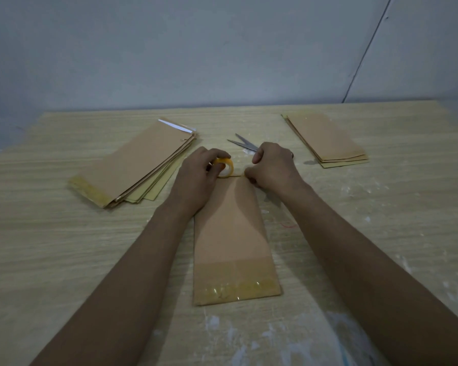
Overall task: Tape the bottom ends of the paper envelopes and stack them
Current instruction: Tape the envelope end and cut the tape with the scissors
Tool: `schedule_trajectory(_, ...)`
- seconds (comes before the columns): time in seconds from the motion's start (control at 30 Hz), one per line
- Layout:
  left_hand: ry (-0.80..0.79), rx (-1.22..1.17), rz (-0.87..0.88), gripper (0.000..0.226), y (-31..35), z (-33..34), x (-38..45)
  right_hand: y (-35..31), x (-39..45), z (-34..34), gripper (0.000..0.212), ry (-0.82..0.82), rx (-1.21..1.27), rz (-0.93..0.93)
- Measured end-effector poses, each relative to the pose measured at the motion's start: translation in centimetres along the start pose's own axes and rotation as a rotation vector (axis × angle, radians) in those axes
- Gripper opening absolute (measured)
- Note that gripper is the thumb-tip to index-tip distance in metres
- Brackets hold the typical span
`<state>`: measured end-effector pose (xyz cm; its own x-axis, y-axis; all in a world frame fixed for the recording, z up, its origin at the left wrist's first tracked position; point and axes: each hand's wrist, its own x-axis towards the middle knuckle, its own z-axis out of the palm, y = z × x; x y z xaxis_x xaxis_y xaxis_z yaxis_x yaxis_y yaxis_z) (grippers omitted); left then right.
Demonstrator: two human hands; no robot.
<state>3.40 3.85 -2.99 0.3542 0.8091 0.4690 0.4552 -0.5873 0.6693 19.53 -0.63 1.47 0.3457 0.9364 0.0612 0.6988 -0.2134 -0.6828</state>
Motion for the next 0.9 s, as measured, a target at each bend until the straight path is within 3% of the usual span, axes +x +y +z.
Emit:
schedule_trajectory(0.37,-0.012,-0.017,0.005,0.025,-0.1,-0.1,-0.2,0.8,0.3,0.3,0.050,0.066,-0.072,-0.011)
schedule_trajectory(0.47,-0.016,-0.036,-0.010,0.026,0.0,-0.2,-0.2,1.9,0.5,0.0,0.035,0.067,0.181,0.128)
schedule_trajectory(0.57,-0.015,-0.040,-0.010,0.026,0.0,-0.2,-0.1,3.2,0.2,0.7,0.025,0.189,0.408,0.145)
schedule_trajectory(0.7,-0.014,-0.048,-0.002,0.026,0.0,-0.2,-0.1,3.4,-1.1,1.0,0.012,0.336,0.160,-0.104)
schedule_trajectory(0.9,-0.017,-0.027,0.004,0.030,-0.2,-0.1,-0.2,2.2,-4.4,2.5,0.041,0.057,-0.139,-0.326)
